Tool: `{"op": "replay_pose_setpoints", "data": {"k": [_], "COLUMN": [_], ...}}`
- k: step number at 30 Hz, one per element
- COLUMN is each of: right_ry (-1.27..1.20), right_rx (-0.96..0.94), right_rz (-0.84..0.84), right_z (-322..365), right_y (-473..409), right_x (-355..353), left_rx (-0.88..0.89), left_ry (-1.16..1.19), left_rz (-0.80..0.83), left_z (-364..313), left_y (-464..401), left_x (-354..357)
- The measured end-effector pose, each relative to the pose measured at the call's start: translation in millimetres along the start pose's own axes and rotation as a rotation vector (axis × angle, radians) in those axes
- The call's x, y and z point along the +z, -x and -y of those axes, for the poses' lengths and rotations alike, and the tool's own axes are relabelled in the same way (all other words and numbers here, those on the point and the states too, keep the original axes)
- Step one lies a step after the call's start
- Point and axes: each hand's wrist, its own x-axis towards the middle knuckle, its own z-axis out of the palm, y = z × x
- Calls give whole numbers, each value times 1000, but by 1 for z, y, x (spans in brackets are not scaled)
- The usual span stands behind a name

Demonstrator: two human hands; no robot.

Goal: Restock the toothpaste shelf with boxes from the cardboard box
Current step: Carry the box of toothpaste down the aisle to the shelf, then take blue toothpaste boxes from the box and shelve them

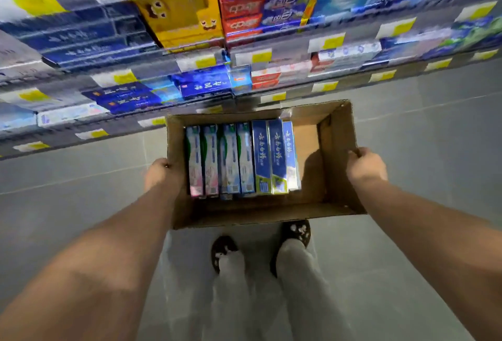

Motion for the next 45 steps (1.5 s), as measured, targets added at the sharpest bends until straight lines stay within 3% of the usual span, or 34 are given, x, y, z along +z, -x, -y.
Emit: {"op": "replay_pose_setpoints", "data": {"k": [10,24,28,31,34,37,45], "right_ry": [39,49,132,18,-64,-136,-233], "right_rx": [-38,-26,-345,-522,-451,-304,-276], "right_rz": [-24,-52,-231,-107,122,260,407], "right_z": [-24,-42,-21,-7,-11,-16,-22], "right_y": [-118,-139,-112,-90,-90,-110,-143], "right_x": [94,143,154,176,209,247,269], "left_rx": [-48,26,244,486,646,636,517], "left_ry": [39,26,-82,-127,-201,-175,-166], "left_rz": [-53,-3,-221,-197,110,308,237], "left_z": [17,48,29,15,11,4,-22], "left_y": [-76,-105,-82,-61,-57,-67,-90], "left_x": [112,149,151,168,201,238,290]}}
